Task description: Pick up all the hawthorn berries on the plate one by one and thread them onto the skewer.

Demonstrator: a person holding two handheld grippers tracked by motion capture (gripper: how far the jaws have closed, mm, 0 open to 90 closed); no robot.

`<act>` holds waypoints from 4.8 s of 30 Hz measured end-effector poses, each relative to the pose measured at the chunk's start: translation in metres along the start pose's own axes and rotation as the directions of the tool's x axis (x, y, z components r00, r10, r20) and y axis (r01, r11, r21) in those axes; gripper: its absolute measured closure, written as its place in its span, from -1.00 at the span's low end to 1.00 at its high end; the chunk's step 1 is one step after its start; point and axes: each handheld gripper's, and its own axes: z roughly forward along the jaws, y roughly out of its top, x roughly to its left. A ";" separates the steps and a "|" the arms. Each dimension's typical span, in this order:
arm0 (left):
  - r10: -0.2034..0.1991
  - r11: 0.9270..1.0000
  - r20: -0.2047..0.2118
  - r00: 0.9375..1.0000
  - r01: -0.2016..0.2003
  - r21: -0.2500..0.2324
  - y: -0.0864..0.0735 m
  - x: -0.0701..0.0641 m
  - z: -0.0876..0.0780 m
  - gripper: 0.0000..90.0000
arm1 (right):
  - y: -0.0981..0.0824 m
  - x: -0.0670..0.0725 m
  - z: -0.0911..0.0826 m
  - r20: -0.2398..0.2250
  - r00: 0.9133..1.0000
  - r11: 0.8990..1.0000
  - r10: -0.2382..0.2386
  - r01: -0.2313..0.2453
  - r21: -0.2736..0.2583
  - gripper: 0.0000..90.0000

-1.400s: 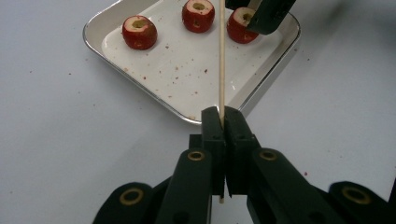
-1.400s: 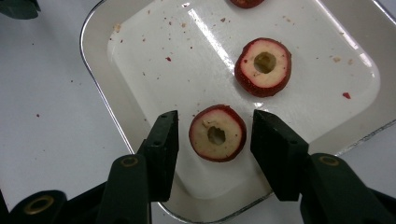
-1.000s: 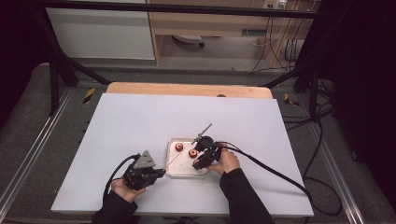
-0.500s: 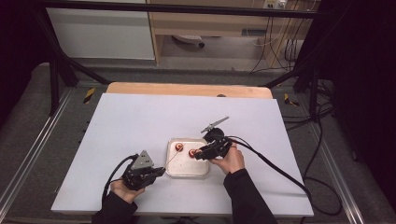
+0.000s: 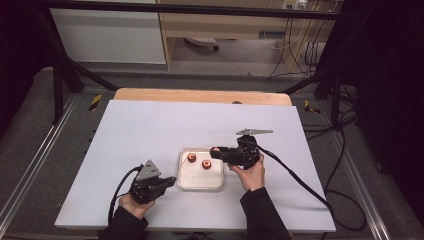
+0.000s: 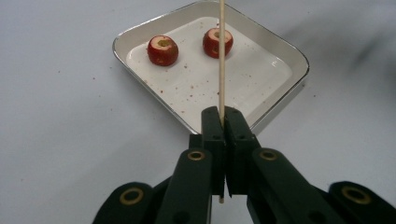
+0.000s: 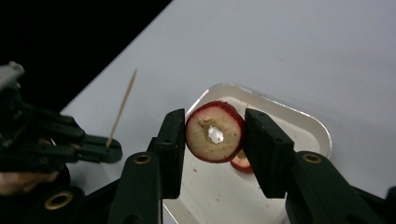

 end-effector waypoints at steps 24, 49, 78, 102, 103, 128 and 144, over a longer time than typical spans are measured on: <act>-0.100 0.994 -0.039 0.994 0.098 -0.057 -0.002 -0.024 0.017 0.95 | -0.023 0.008 0.025 -0.115 0.984 0.901 0.136 -0.171 -0.399 0.34; -0.223 0.966 0.022 0.975 0.224 -0.131 0.012 -0.049 0.037 0.95 | -0.029 0.014 0.030 -0.165 0.974 0.787 0.158 -0.225 -0.575 0.35; -0.247 0.955 0.020 0.969 0.247 -0.166 0.015 -0.052 0.038 0.95 | -0.034 0.015 0.035 -0.200 0.963 0.761 0.181 -0.266 -0.592 0.35; -0.286 0.937 0.017 0.958 0.284 -0.203 0.029 -0.052 0.043 0.96 | -0.049 0.022 0.041 -0.212 0.960 0.777 0.183 -0.274 -0.568 0.35; -0.285 0.938 0.020 0.958 0.283 -0.201 0.029 -0.052 0.044 0.96 | -0.049 0.022 0.041 -0.211 0.961 0.778 0.182 -0.271 -0.566 0.36; -0.220 0.958 0.008 0.976 0.217 -0.187 0.039 -0.037 0.041 0.96 | -0.071 0.032 0.043 -0.163 0.979 0.873 0.123 -0.185 -0.450 0.35; -0.097 0.991 -0.043 0.994 0.092 -0.099 0.020 -0.016 0.024 0.96 | -0.052 0.021 0.024 -0.095 0.995 0.960 0.008 -0.034 -0.277 -0.09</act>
